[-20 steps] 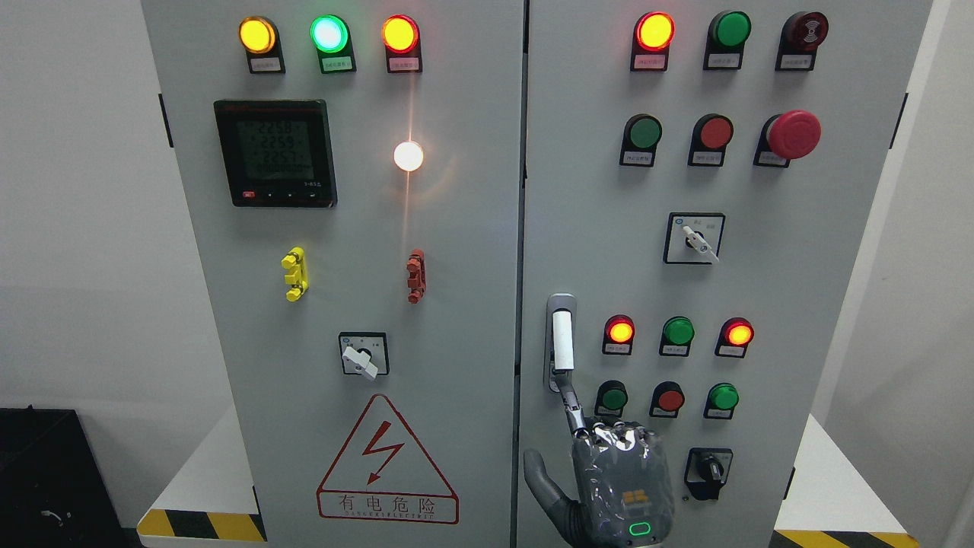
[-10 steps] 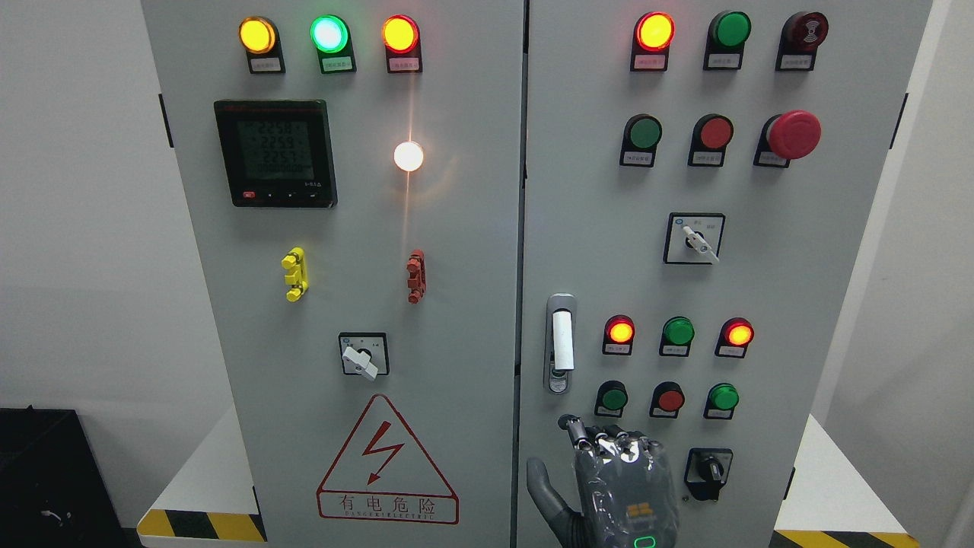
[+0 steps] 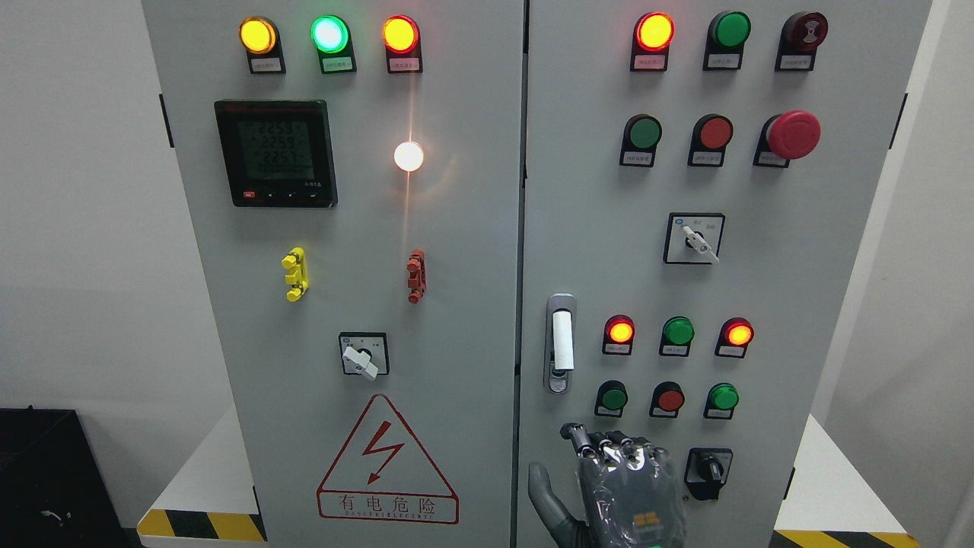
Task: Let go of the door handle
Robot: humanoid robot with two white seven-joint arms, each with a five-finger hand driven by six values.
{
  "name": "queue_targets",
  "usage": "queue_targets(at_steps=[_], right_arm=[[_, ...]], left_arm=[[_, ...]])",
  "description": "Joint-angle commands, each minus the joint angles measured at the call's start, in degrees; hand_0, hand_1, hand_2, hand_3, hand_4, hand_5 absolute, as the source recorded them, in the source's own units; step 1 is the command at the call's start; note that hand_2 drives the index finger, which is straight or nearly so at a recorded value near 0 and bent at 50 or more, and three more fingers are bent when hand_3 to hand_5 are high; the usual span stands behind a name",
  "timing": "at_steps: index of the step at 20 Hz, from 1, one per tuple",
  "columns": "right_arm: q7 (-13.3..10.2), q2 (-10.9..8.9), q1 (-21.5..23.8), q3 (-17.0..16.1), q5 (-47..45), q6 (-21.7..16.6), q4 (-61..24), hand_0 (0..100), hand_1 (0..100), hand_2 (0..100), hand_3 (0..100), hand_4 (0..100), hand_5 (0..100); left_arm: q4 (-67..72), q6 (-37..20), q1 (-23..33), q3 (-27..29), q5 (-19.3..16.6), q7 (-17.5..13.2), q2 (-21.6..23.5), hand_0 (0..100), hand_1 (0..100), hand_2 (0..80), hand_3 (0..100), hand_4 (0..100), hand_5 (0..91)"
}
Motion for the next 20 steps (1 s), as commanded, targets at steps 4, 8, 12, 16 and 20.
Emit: queue_targets(at_steps=[4, 8, 12, 16, 20], right_arm=[[0.72, 0.23, 1.12, -0.32, -1.61, -1.75, -4.19, 45, 0, 99, 100, 100, 100], [3.62, 0.4, 0.69, -0.24, -1.87, -1.31, -4.8, 43, 0, 100, 100, 100, 100], [4.77, 0.4, -1.25, -0.24, -1.79, -0.96, -4.98, 40, 0, 100, 100, 100, 100], [5.99, 0.4, -3.09, -0.33, -1.61, -0.43, -4.98, 33, 14, 100, 100, 100, 100], [7.75, 0.4, -5.29, 0.03, -1.61, 2.38, -4.89, 30, 25, 100, 100, 100, 100]], left_arm=[[0.0, 0.04, 0.97, 0.0, -0.02, 0.02, 0.0, 12, 56, 0.0, 0, 0, 0.0], [0.0, 0.04, 0.97, 0.0, 0.07, 0.02, 0.0, 12, 56, 0.0, 0, 0, 0.0], [0.0, 0.04, 0.97, 0.0, 0.07, 0.02, 0.0, 12, 56, 0.0, 0, 0, 0.0], [0.0, 0.04, 0.97, 0.0, 0.07, 0.02, 0.0, 12, 56, 0.0, 0, 0, 0.0], [0.0, 0.04, 0.97, 0.0, -0.02, 0.02, 0.0, 12, 56, 0.0, 0, 0, 0.0]])
